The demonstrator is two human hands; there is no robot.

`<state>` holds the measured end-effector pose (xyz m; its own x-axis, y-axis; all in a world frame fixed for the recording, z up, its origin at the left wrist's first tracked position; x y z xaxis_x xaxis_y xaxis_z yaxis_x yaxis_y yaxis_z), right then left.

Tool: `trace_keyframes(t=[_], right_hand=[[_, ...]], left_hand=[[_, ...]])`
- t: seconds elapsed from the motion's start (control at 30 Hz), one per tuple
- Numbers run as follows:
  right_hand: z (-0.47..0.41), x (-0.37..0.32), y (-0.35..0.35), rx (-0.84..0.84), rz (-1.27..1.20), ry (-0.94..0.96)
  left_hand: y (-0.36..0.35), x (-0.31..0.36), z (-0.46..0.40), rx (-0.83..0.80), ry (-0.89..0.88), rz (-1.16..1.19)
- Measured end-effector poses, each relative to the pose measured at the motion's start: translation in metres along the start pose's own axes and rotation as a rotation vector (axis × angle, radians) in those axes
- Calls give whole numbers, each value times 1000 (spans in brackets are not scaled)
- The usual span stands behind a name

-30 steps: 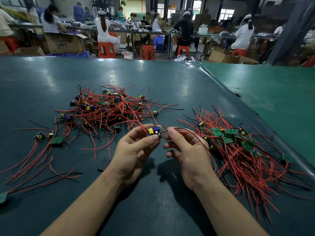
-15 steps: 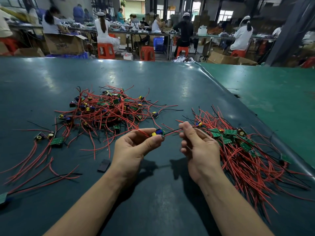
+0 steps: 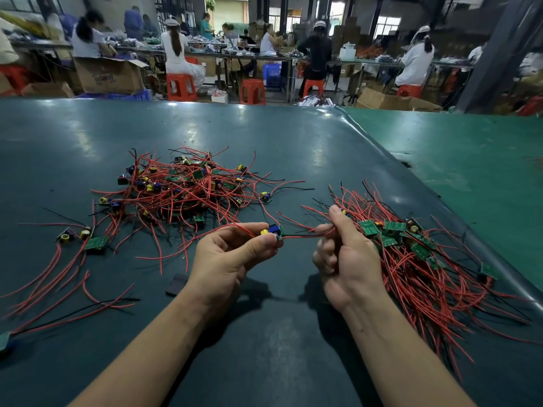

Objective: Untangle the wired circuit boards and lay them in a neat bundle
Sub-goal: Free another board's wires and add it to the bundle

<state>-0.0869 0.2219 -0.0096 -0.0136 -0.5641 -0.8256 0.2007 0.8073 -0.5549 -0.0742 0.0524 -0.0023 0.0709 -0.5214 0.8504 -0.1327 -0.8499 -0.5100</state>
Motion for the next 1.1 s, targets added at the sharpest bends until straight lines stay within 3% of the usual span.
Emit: trace_keyframes(t=[0.2, 0.4, 0.63, 0.9, 1.0, 1.1], right_hand=[[-1, -9, 4, 11, -118, 35], [0, 1, -2, -5, -245, -112], [-1, -12, 6, 10, -241, -5], [-1, -6, 6, 30, -284, -61], [1, -5, -1, -63, -183, -40], [11, 9, -17, -175, 58, -50]], left_hand=[[3, 1, -2, 4, 1, -1], [1, -3, -2, -51, 32, -5], [5, 0, -3, -34, 21, 21], [4, -1, -2, -14, 12, -9], [15, 3, -5, 106, -18, 47], [14, 3, -4, 101, -13, 35]])
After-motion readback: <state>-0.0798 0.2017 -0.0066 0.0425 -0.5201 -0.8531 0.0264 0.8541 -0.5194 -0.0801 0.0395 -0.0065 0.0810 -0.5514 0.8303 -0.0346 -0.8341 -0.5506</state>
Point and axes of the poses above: each hand's wrist, its own z-axis away from the middle knuckle, its own y-axis out of the back of the hand, x = y × z, the point moved 7 cm from there along -z, towards the middle knuckle, and after that the axes turned 4 degrees about -x, right-handed, at the moved point
